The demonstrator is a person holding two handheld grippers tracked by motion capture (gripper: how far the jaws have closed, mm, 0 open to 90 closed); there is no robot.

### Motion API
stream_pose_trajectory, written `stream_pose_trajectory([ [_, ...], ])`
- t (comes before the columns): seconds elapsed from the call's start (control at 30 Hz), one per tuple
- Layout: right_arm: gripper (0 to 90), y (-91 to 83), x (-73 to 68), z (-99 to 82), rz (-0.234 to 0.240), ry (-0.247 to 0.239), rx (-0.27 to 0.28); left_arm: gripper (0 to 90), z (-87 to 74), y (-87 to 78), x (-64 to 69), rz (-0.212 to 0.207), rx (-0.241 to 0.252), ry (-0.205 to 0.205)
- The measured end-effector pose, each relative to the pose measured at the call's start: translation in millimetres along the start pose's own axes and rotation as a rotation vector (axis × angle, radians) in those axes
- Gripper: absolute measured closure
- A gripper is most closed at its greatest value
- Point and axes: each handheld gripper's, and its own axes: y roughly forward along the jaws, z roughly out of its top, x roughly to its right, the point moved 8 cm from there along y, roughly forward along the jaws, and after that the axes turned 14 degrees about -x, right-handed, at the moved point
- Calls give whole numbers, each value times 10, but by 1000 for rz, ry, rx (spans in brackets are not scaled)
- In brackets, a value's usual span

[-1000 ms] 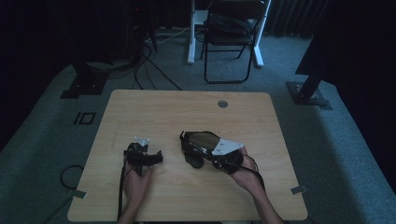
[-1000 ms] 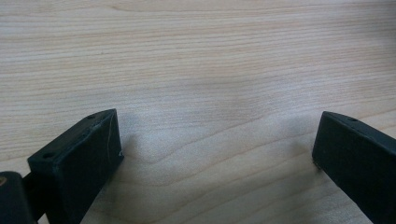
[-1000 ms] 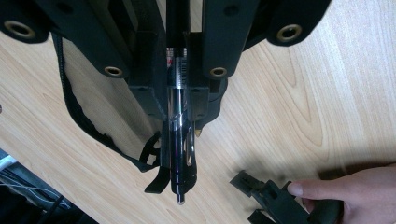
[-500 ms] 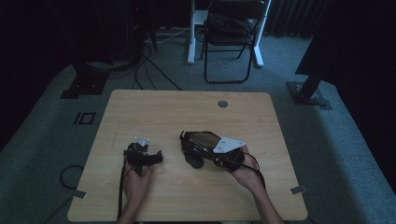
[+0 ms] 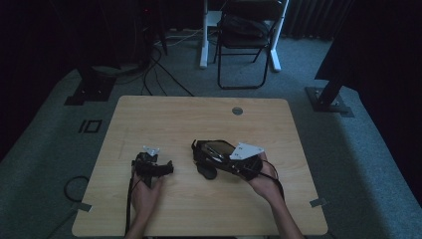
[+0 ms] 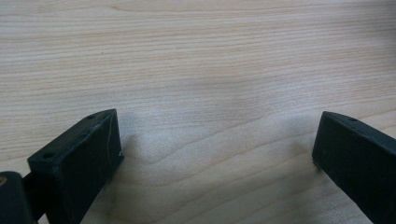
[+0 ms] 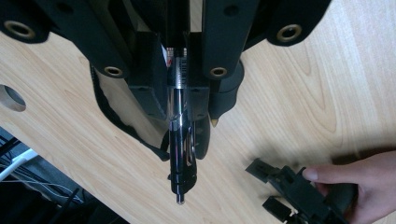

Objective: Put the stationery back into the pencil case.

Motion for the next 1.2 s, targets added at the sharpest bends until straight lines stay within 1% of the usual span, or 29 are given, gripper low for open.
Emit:
stream_pose_trajectory([
  [0.47,798,-6,99,1,-10,18,4,15,0,0,0,0,0,0],
  [1.03,798,78,190,-2,-18,40,-3,15,-1,-1,0,0,-1,0],
  [1.2,798,118,241,5,-20,44,-7,15,0,0,0,0,0,0],
])
